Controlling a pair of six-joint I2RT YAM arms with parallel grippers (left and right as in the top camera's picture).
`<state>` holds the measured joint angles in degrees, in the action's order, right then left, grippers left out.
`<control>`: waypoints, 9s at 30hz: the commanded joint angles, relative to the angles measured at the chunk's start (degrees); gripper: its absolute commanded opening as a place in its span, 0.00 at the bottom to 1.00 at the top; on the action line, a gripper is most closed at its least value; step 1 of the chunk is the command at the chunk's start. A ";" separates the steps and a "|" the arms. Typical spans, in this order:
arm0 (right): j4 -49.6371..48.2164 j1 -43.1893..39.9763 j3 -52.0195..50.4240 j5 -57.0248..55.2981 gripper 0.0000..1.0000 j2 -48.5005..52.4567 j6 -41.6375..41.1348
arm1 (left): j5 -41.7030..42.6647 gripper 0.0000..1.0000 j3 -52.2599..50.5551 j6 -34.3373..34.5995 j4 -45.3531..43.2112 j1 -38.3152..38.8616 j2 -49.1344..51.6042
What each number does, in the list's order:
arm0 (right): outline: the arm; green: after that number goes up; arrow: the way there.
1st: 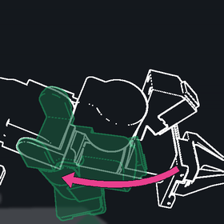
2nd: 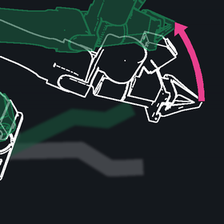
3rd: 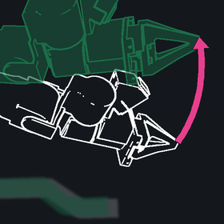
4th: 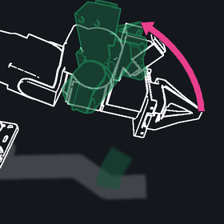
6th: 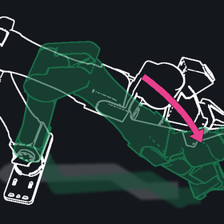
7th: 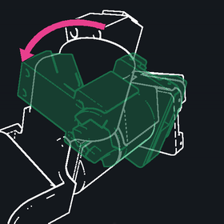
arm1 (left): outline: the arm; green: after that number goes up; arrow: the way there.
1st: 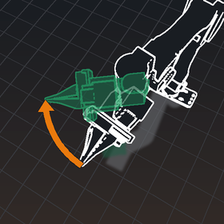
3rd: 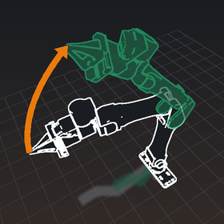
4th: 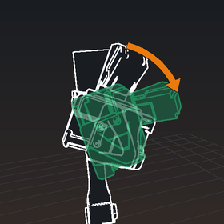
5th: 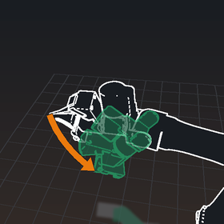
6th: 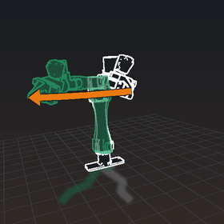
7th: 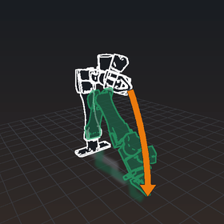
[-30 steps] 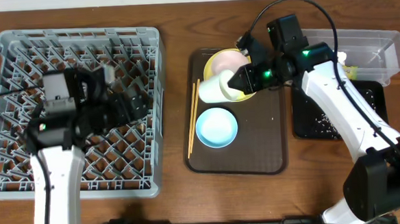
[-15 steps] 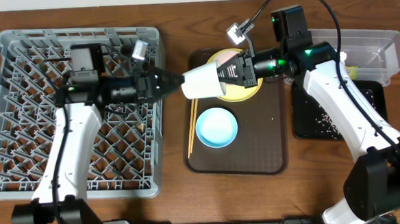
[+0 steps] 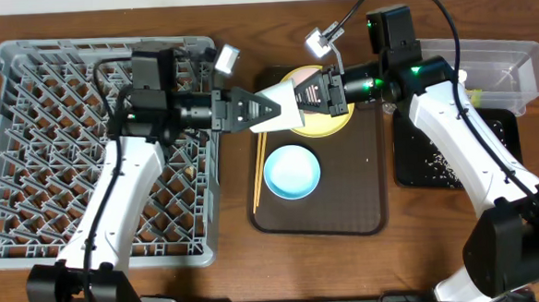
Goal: Sort waste into correct bins and load items into the dishwasher
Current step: 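Hand the white cup from the right gripper to the left gripper above the rack, then carry the white cup with the left gripper down into the rack, then set the white cup upright in the rack and open the left gripper, then raise the left gripper out of the rack and swing it toward the tray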
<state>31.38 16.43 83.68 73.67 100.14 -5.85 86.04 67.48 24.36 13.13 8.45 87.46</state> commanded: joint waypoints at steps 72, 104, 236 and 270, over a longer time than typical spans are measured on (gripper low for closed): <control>6.75 -5.81 0.52 -8.44 0.32 0.31 -1.55 | -12.20 0.29 1.01 2.23 -1.42 -7.08 0.09; 35.08 -6.71 0.52 -49.77 0.45 0.31 11.34 | -84.06 0.25 2.54 -12.33 46.03 -20.65 -19.43; 40.70 -5.90 0.52 -51.39 0.47 0.31 12.35 | -79.03 0.06 6.64 -5.57 57.59 -12.59 -15.23; 40.70 -5.90 0.52 -51.39 0.47 0.31 12.35 | -74.95 0.06 6.64 -6.08 57.53 -12.59 -15.23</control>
<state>72.03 9.76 83.68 22.24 100.82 5.69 8.27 73.87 19.44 70.70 -4.32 71.68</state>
